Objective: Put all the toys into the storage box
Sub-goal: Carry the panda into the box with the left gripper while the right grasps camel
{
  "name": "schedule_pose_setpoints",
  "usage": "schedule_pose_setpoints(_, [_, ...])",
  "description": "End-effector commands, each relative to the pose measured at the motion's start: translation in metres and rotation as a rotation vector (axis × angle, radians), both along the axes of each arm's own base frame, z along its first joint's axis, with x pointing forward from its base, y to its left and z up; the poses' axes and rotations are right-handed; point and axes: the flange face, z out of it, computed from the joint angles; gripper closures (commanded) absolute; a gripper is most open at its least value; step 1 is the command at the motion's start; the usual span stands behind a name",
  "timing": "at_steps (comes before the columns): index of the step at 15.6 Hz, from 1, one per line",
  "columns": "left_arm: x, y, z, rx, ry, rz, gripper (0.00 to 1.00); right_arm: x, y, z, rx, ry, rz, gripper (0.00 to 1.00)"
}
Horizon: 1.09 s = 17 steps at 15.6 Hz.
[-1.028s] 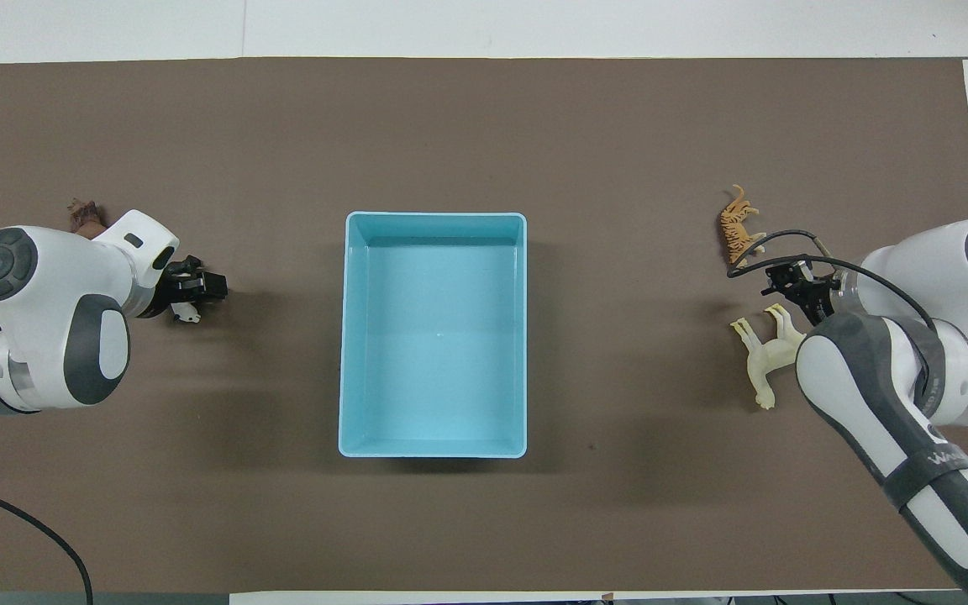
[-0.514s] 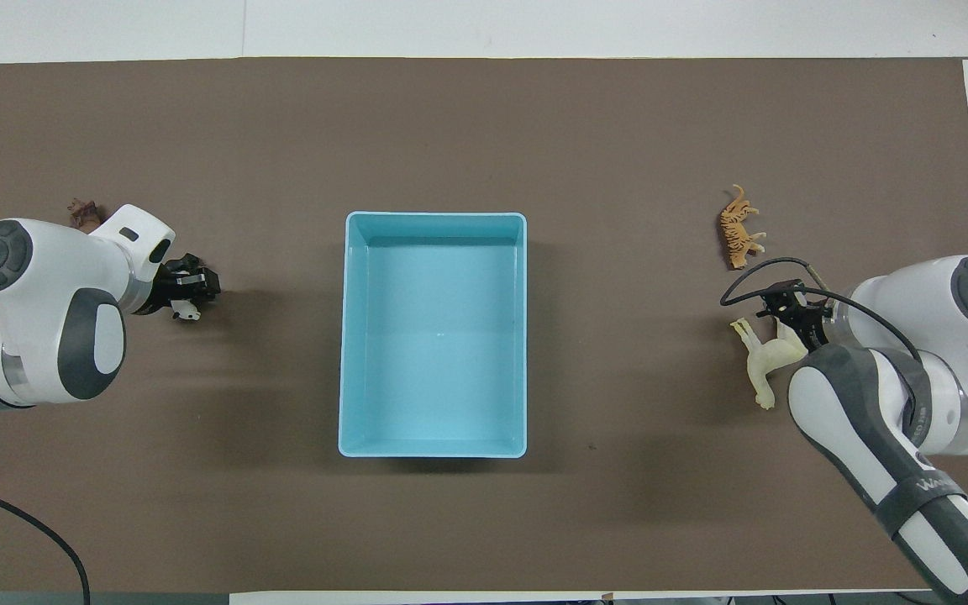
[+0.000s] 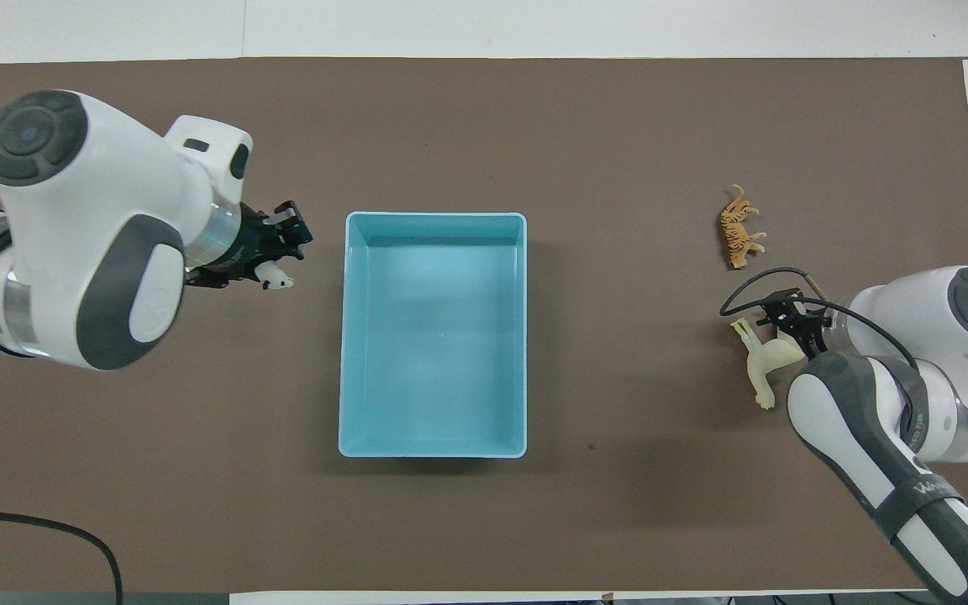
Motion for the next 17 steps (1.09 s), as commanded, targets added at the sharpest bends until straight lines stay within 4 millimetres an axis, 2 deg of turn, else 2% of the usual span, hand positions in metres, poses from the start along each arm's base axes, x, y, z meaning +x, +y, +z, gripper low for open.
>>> schedule_pose_setpoints(1, [-0.027, -0.064, -0.013, -0.026, -0.017, 0.058, 1.0, -0.011, -0.012, -0.009, 0.008, -0.037, 0.03, 0.56])
schedule_pose_setpoints(2, [-0.042, -0.086, -0.015, -0.034, -0.031, 0.051, 1.0, -0.012, -0.014, -0.011, 0.008, -0.038, 0.056, 0.86])
schedule_pose_setpoints(3, [-0.054, -0.1, -0.023, -0.034, -0.03, 0.039, 0.99, -0.012, -0.015, -0.011, 0.008, -0.038, 0.073, 1.0])
schedule_pose_setpoints(5, [-0.077, -0.125, -0.04, -0.025, -0.016, 0.002, 0.95, -0.011, -0.014, -0.01, 0.008, -0.04, 0.097, 1.0])
schedule_pose_setpoints(6, [-0.086, -0.128, -0.049, -0.019, -0.009, -0.01, 0.89, -0.006, -0.013, -0.005, 0.008, -0.047, 0.108, 1.0])
schedule_pose_setpoints(7, [-0.09, -0.126, -0.049, -0.016, -0.007, -0.012, 0.68, 0.008, -0.014, 0.011, 0.007, -0.064, 0.119, 1.0])
schedule_pose_setpoints(8, [-0.091, -0.125, -0.05, -0.014, -0.005, -0.012, 0.35, 0.021, -0.012, 0.029, 0.014, -0.044, 0.149, 1.0])
schedule_pose_setpoints(9, [-0.091, -0.125, -0.051, -0.013, -0.002, -0.01, 0.0, 0.04, -0.013, 0.059, 0.022, -0.024, 0.181, 1.0])
schedule_pose_setpoints(11, [-0.091, -0.125, -0.047, -0.012, 0.0, -0.01, 0.0, 0.07, -0.016, 0.117, 0.03, -0.026, 0.259, 1.0])
schedule_pose_setpoints(12, [-0.09, -0.125, -0.046, -0.01, 0.002, -0.007, 0.0, 0.078, -0.019, 0.138, 0.027, -0.054, 0.323, 1.0])
schedule_pose_setpoints(13, [-0.092, -0.124, -0.043, -0.005, 0.011, -0.009, 0.0, 0.082, -0.019, 0.148, 0.023, -0.076, 0.393, 1.0])
schedule_pose_setpoints(14, [-0.089, -0.114, -0.02, 0.009, 0.02, -0.004, 0.0, 0.087, -0.019, 0.162, 0.015, -0.103, 0.465, 1.0])
schedule_pose_setpoints(15, [-0.085, -0.1, -0.002, 0.026, 0.038, -0.001, 0.0, 0.094, -0.01, 0.172, 0.01, -0.123, 0.513, 1.0])
schedule_pose_setpoints(16, [-0.071, -0.067, 0.01, 0.046, 0.041, -0.004, 0.0, 0.1, 0.002, 0.179, 0.009, -0.132, 0.535, 1.0])
schedule_pose_setpoints(17, [-0.062, -0.038, 0.022, 0.065, 0.017, -0.072, 0.0, 0.103, 0.039, 0.19, 0.017, -0.135, 0.589, 1.0])
